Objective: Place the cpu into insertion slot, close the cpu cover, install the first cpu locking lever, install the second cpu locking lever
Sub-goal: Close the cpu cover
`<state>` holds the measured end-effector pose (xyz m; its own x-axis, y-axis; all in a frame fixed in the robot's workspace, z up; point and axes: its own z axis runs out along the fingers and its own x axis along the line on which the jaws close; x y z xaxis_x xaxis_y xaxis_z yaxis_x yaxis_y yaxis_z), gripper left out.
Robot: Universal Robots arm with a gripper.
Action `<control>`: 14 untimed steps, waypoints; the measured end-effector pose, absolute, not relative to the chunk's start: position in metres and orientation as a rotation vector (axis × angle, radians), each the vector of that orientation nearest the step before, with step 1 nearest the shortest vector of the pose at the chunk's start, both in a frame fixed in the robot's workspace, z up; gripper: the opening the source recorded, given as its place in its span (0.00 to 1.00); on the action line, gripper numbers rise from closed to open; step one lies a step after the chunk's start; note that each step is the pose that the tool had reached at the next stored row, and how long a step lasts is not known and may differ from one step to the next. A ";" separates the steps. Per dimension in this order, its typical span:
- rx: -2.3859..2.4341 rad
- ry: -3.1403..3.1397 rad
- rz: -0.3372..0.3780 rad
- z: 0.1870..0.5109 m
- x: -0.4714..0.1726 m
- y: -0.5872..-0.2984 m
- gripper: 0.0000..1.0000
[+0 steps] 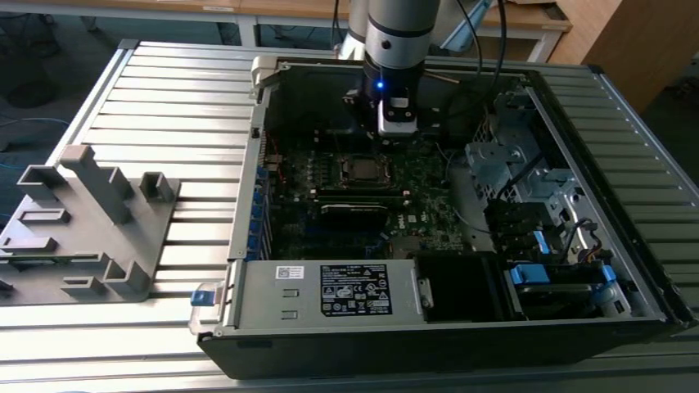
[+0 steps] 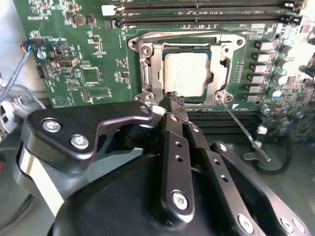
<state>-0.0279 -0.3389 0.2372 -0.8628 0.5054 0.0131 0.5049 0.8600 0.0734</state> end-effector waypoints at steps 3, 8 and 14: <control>0.749 3.044 0.117 0.237 -0.028 -0.339 0.11; 0.651 3.069 0.117 0.237 -0.028 -0.339 0.11; 0.650 3.069 0.117 0.237 -0.028 -0.339 0.11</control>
<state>-0.0279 -0.3389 0.2371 -0.9142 0.4050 0.0131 0.4048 0.9114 0.0733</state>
